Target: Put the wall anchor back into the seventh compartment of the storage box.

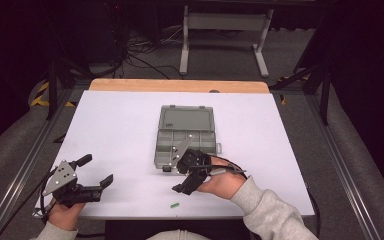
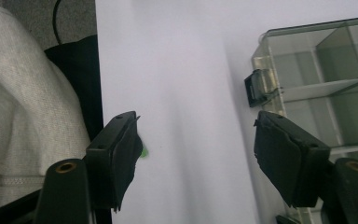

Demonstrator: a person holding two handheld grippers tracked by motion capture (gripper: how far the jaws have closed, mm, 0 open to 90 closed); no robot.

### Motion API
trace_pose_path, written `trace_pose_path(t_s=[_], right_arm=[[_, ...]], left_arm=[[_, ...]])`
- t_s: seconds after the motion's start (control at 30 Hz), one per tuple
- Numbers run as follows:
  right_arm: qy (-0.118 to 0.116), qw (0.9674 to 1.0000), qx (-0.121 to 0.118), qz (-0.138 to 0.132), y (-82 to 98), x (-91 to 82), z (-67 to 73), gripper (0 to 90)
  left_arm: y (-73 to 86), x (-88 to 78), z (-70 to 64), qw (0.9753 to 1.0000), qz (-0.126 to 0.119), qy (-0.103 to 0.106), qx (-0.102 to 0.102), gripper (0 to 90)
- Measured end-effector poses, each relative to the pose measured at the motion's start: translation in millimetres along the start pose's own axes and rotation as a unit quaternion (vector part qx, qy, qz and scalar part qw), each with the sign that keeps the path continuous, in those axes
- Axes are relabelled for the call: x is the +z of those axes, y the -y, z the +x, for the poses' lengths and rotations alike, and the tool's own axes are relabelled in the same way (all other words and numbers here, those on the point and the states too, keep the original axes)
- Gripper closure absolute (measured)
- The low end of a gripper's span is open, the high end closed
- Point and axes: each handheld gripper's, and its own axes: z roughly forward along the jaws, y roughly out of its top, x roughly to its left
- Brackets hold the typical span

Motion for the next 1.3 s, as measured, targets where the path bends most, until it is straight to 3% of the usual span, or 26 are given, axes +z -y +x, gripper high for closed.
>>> trace_pose_path(t_s=[0.43, 1.13, 1.3], right_arm=[[-0.027, 0.9993, -0.008, 0.025, 5.1, 28.9, 10.3, 32.5], [-0.051, 0.9971, -0.011, 0.055, 10.4, 53.5, 24.5, 33.5], [-0.058, 0.996, -0.017, 0.066, 11.9, 58.4, 26.6, 37.6]], left_arm=[[0.2, 0.1, -0.6, 1.0, 0.001, 0.0, -0.002, 2.9], [-0.2, 0.2, -0.5, 1.0, 0.006, 0.002, 0.001, 2.9], [-0.6, 0.1, -0.8, 1.0, 0.006, 0.003, 0.003, 2.9]])
